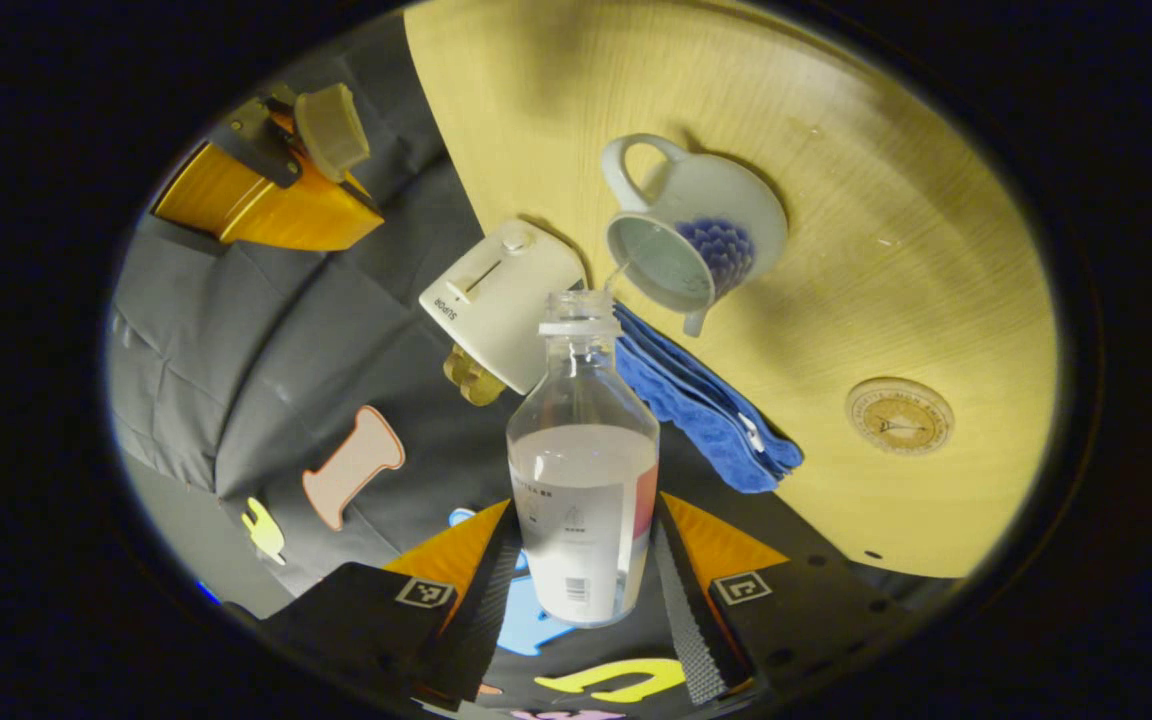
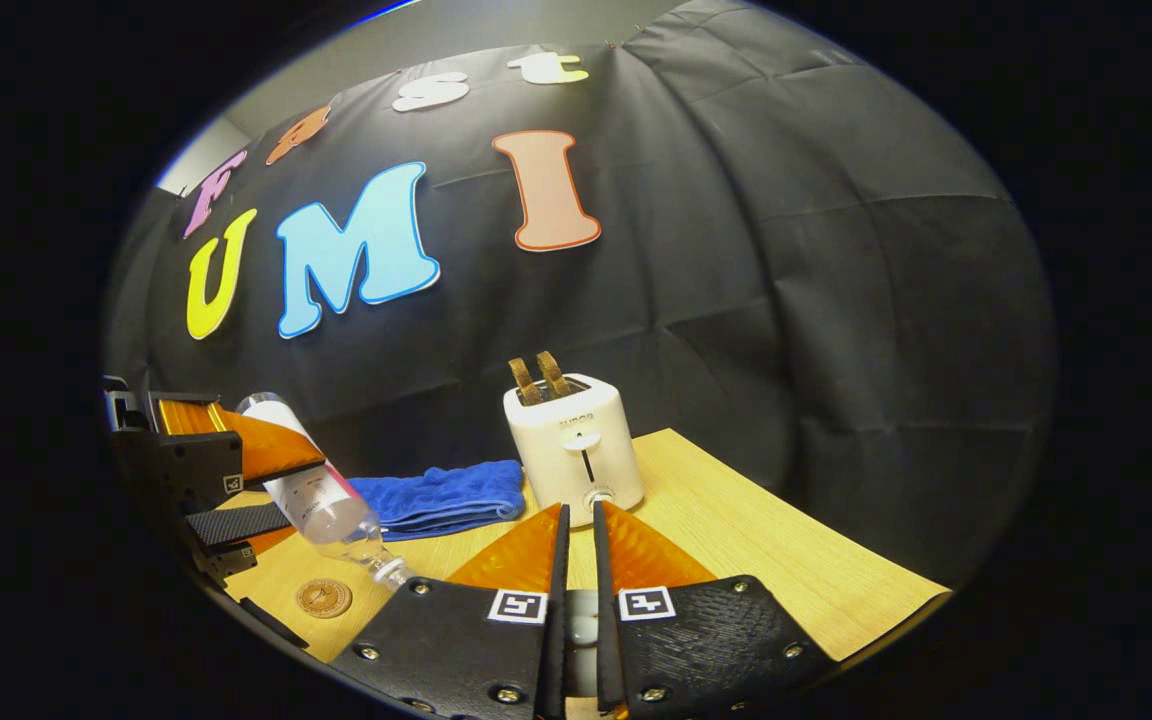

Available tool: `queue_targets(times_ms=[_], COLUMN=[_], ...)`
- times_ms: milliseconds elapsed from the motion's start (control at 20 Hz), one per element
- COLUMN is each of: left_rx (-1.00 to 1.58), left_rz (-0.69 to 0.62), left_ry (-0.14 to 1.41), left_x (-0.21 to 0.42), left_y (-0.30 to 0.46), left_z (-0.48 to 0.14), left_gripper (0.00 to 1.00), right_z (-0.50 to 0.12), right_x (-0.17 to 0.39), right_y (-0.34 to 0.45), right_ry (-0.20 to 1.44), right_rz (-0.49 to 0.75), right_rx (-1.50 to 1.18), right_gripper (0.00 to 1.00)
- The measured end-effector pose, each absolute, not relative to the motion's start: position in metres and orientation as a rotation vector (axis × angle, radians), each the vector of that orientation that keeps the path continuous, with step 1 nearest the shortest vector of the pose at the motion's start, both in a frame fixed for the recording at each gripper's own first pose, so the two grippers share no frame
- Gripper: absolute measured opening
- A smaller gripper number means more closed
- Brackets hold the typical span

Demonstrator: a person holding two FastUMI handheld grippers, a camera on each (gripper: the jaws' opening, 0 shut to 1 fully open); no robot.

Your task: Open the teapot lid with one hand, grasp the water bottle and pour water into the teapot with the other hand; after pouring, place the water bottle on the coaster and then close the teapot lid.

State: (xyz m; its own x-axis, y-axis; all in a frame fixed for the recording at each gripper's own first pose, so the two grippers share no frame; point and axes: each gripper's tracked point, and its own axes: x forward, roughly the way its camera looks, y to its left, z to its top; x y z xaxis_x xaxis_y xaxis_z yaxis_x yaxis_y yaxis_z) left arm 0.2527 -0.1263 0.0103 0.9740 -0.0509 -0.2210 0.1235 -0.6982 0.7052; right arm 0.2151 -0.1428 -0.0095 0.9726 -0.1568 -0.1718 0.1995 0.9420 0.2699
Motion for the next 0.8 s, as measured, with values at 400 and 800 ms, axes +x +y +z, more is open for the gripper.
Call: queue_targets(times_ms=[400, 800], left_rx=[1.955, 1.46], left_rz=[-0.299, -0.232], left_ry=[0.124, 0.22], left_x=[0.253, 0.255], left_y=[-0.087, -0.03], left_z=[-0.013, -0.039], left_gripper=[0.85, 0.85], right_z=[-0.011, -0.003], right_x=[0.214, 0.213], right_y=[-0.146, -0.142], right_ry=[0.151, 0.126], right_rz=[-0.202, -0.199], right_rx=[0.282, 0.273], right_gripper=[0.12, 0.12])
